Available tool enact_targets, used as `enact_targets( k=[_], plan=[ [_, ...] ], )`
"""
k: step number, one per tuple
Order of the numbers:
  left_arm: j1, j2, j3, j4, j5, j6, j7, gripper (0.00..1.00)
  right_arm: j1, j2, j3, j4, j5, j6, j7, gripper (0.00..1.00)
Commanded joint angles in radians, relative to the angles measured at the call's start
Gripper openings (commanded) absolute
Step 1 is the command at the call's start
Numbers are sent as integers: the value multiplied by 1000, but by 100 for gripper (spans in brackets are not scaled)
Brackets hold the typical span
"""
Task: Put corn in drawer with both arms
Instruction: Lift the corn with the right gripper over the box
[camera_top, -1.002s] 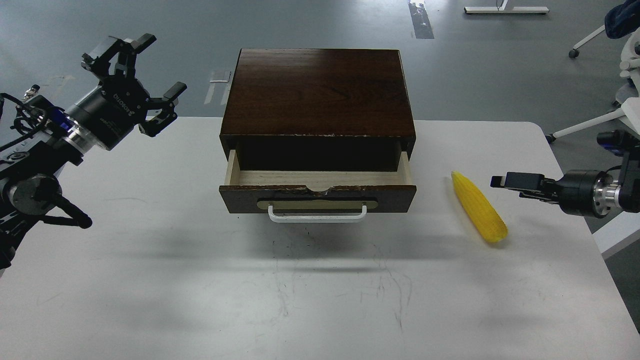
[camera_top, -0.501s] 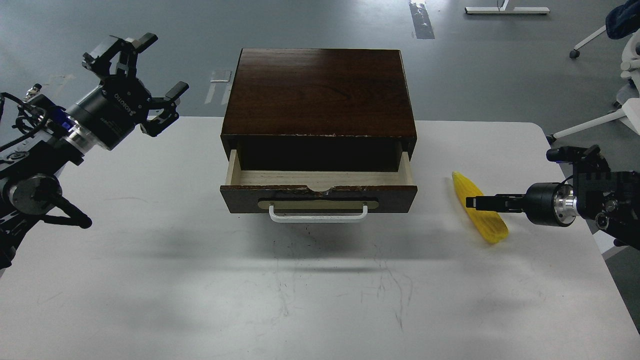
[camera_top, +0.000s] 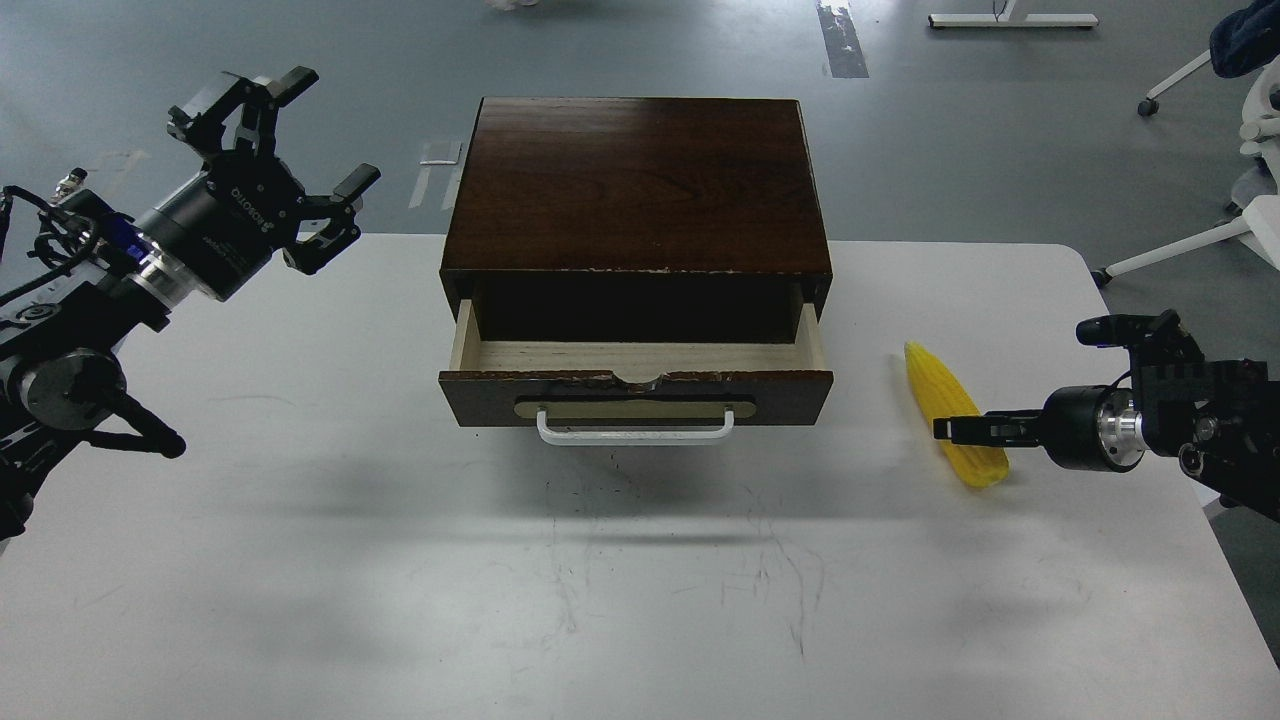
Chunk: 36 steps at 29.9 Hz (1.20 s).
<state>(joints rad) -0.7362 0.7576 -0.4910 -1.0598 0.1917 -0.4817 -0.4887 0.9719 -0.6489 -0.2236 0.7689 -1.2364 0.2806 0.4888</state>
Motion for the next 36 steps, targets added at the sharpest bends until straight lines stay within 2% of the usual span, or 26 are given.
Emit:
enact_targets(
  k=[1, 6, 13, 18, 22, 27, 36],
  plan=[
    [1, 2, 0, -2, 0, 0, 0, 98, 4, -6, 0, 7, 2, 0, 0, 9],
    [1, 0, 0, -2, 0, 0, 0, 98, 74, -46, 1, 55, 3, 0, 0, 8],
    [1, -1, -1, -2, 0, -2, 0, 98, 296, -182, 0, 248, 2, 11, 0, 9],
    [1, 0, -1, -2, 2, -7, 0, 98, 473, -181, -38, 299, 2, 28, 0, 9],
    [1, 2, -1, -2, 2, -7, 0, 98, 603, -121, -103, 325, 2, 31, 0, 9],
    [0, 3, -1, -2, 2, -7, 0, 98, 801, 73, -235, 332, 2, 28, 0, 9],
    [0, 3, -1, -2, 2, -7, 0, 98, 936, 279, -302, 409, -12, -12, 0, 9]
  ],
)
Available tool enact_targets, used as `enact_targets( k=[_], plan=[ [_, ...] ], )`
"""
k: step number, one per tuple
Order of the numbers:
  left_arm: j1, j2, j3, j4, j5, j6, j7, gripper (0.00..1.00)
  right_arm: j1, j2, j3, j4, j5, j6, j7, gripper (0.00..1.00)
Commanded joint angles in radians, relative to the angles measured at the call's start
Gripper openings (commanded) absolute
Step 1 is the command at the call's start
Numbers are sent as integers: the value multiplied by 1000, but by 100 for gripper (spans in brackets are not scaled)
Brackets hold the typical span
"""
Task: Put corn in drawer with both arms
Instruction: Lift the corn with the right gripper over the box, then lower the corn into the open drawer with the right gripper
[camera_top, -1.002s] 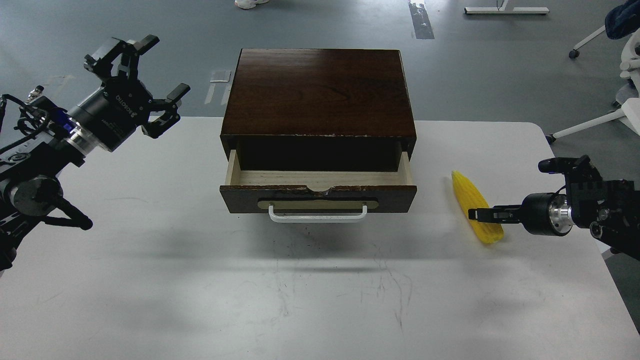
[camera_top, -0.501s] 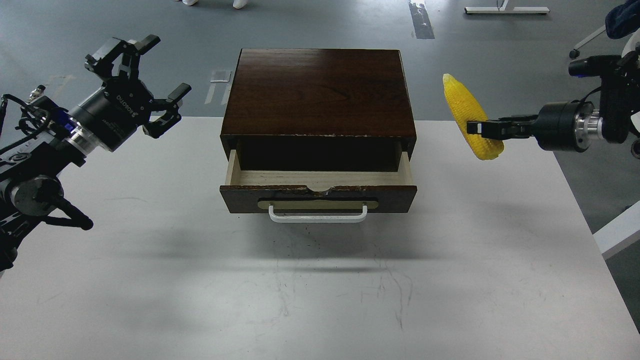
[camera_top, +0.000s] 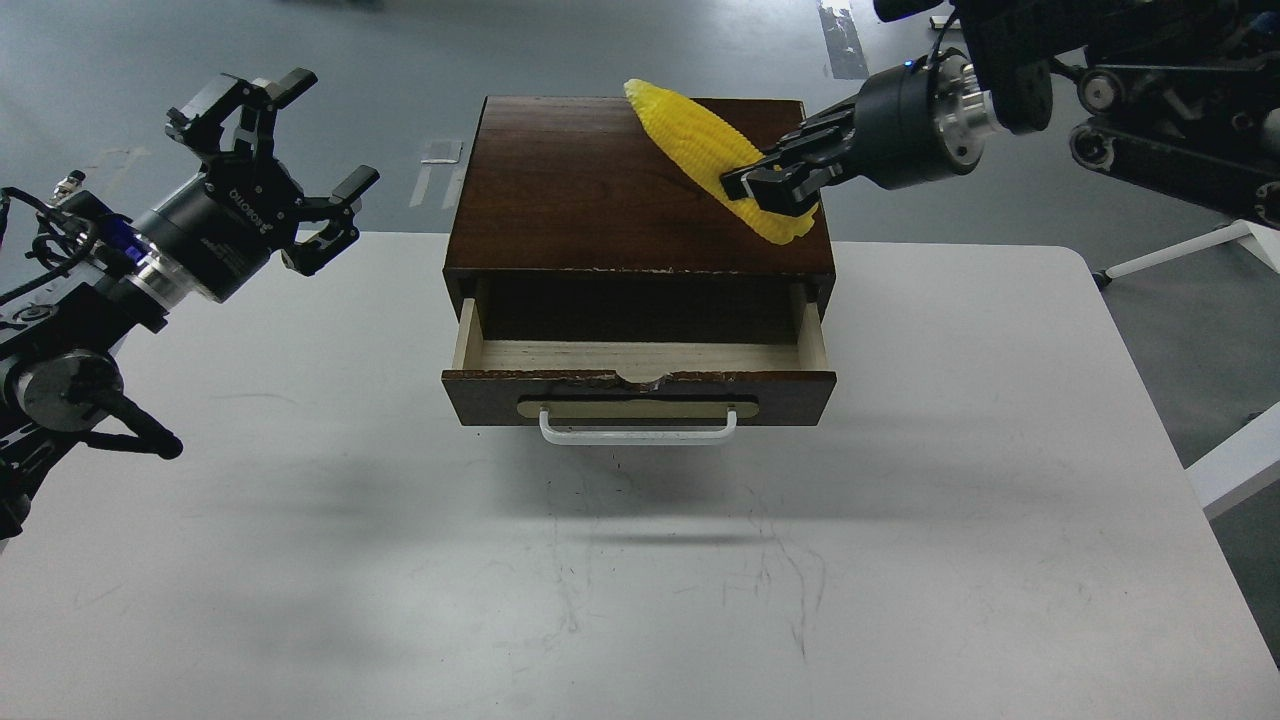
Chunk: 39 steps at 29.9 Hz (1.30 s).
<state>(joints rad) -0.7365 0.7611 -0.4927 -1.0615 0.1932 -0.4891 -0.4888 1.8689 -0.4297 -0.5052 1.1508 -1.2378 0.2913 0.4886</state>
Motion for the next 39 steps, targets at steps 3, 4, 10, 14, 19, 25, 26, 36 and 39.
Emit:
enact_targets(
  k=[3, 4, 10, 14, 19, 25, 26, 36, 39],
  plan=[
    [0, 1, 0, 0, 0, 0, 0, 98, 56, 98, -50, 43, -75, -104, 0, 9],
    [0, 3, 0, 0, 0, 0, 0, 98, 59, 114, -67, 49, -124, -157, 0, 9],
    [-1, 9, 0, 0, 0, 0, 0, 98, 59, 160, -136, 56, -270, -300, 0, 9],
    [-1, 9, 0, 0, 0, 0, 0, 98, 49, 180, -165, 66, -307, -346, 0, 9],
    [0, 11, -9, 0, 0, 0, 0, 98, 16, 186, -211, 75, -331, -354, 0, 10],
    [0, 12, -9, -2, 0, 0, 0, 98, -11, 186, -216, 50, -336, -354, 0, 14],
    [0, 12, -9, 0, 0, 0, 0, 98, -13, 187, -216, 47, -341, -354, 0, 14],
    [0, 11, -9, -2, 0, 0, 0, 98, -31, 204, -214, 18, -345, -354, 0, 37],
    [0, 11, -10, -2, 0, 0, 0, 98, -40, 216, -214, 18, -347, -354, 0, 41]
  ],
)
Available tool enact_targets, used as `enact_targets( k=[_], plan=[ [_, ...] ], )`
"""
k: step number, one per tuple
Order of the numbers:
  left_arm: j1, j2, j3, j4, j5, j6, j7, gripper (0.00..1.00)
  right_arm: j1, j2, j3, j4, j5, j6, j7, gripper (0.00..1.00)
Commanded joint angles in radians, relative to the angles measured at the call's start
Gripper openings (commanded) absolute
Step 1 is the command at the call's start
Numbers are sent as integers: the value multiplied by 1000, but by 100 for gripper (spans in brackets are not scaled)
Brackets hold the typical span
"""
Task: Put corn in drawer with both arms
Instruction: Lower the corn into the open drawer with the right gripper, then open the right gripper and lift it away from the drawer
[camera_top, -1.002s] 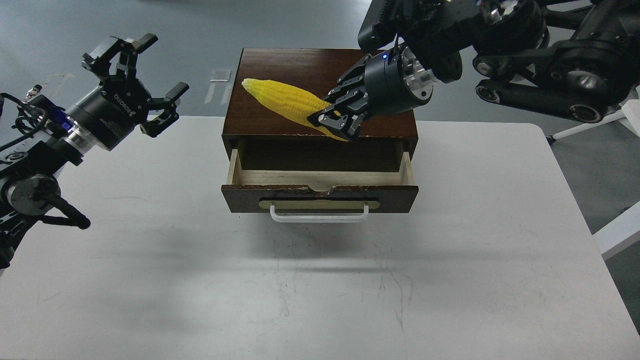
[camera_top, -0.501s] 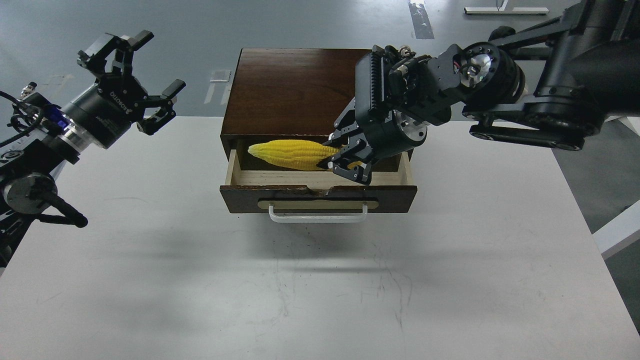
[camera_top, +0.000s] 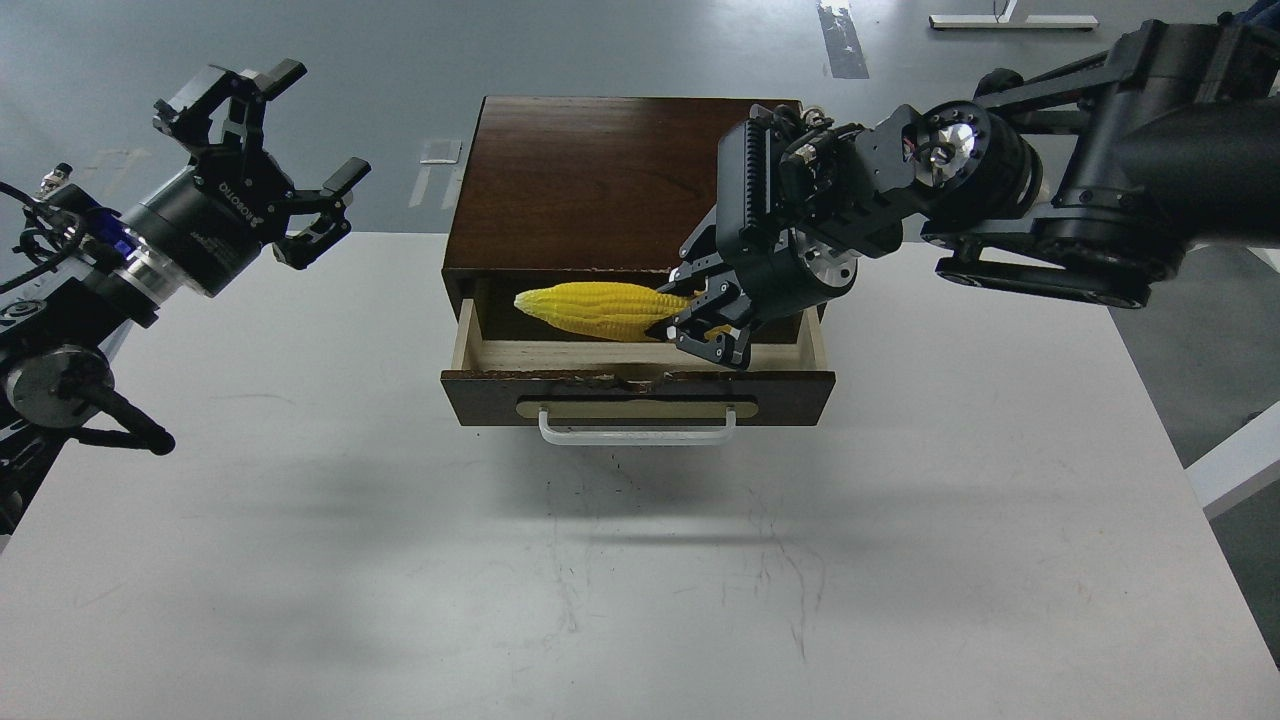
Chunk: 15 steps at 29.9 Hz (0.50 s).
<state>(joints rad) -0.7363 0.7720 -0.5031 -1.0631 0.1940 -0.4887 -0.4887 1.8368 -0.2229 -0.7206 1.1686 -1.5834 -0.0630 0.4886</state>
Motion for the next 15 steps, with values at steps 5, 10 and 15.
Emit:
enact_targets(
  k=[5, 10, 15],
  plan=[
    [0, 1, 0, 0, -1, 0, 0, 98, -8, 19, 1, -1, -1, 0, 0, 50],
    [0, 1, -2, 0, -1, 0, 0, 98, -8, 17, 1, -1, 0, 0, 0, 58],
    [0, 1, -11, 0, -1, 0, 0, 98, -8, 19, 1, -1, -1, 0, 0, 64]
  ],
)
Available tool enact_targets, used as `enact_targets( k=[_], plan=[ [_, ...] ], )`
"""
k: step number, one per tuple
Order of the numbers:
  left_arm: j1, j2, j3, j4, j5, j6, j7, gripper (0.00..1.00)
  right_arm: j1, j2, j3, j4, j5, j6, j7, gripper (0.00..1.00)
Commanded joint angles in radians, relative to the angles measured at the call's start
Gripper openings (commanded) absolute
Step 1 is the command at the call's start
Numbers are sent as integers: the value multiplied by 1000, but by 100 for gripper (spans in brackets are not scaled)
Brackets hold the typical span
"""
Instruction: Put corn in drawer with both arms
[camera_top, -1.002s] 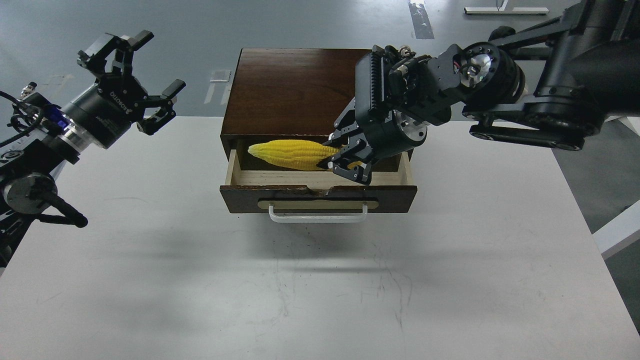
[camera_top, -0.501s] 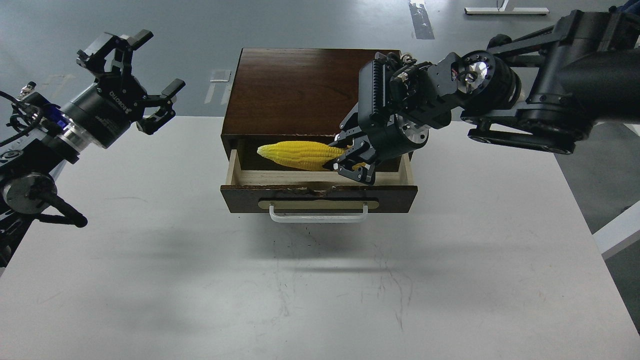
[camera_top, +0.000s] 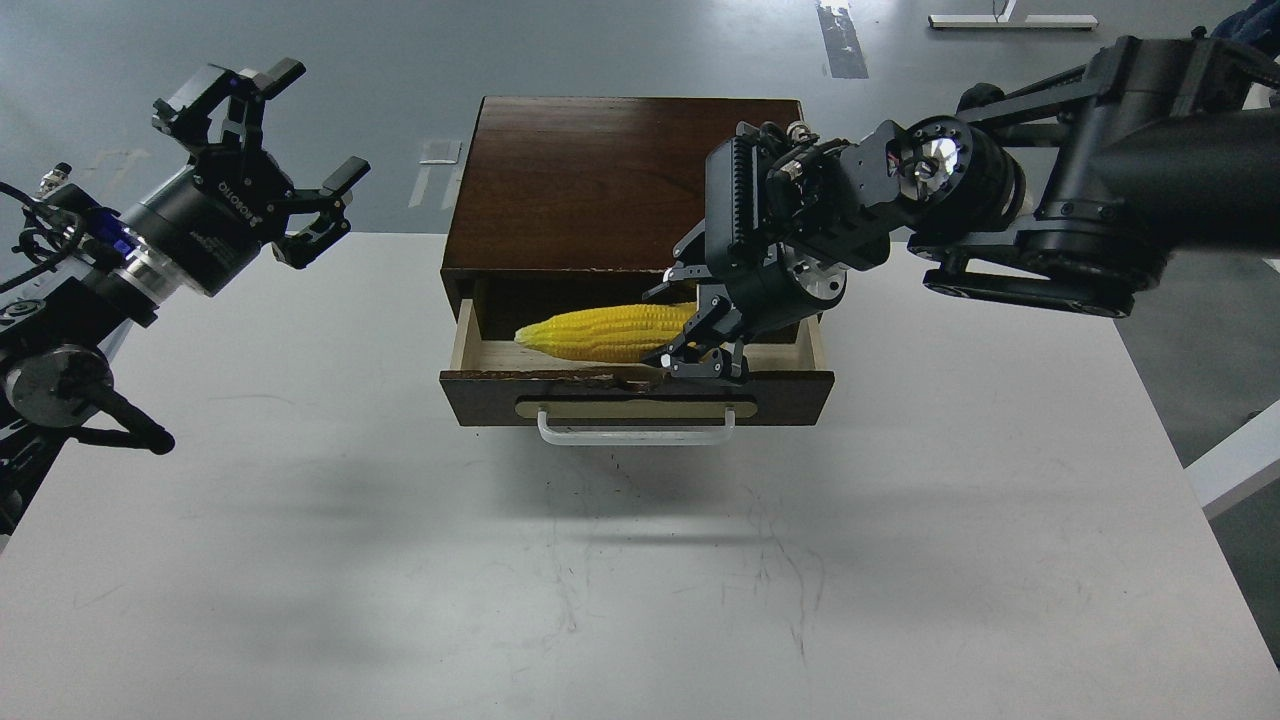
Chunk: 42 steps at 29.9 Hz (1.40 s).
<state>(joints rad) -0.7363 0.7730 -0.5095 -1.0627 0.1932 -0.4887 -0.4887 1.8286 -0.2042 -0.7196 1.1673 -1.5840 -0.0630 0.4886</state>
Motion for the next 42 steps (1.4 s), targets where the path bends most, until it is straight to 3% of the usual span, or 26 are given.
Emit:
enact_targets(
  k=[1, 13, 15, 22, 29, 31, 34, 42],
  plan=[
    [2, -1, -4, 0, 0, 0, 0, 98, 1, 0, 0, 0, 1, -1, 0, 65],
    [0, 0, -6, 0, 0, 0, 0, 98, 17, -17, 31, 0, 28, -15, 0, 66],
    [0, 0, -6, 0, 0, 0, 0, 98, 15, -47, 74, 0, 77, -14, 0, 71],
    [2, 0, -7, 0, 0, 0, 0, 98, -11, -167, 167, -18, 402, 0, 0, 91],
    [2, 0, -7, 0, 0, 0, 0, 98, -71, -260, 196, -24, 812, -1, 0, 96],
    [2, -1, -7, -2, 0, 0, 0, 98, -133, -294, 282, -21, 1002, -1, 0, 96],
    [3, -1, -7, -3, 0, 0, 0, 98, -199, -323, 362, -21, 1101, -1, 0, 96],
    [41, -6, -10, -2, -3, 0, 0, 98, -579, -434, 722, -26, 1355, -1, 0, 96]
  ],
)
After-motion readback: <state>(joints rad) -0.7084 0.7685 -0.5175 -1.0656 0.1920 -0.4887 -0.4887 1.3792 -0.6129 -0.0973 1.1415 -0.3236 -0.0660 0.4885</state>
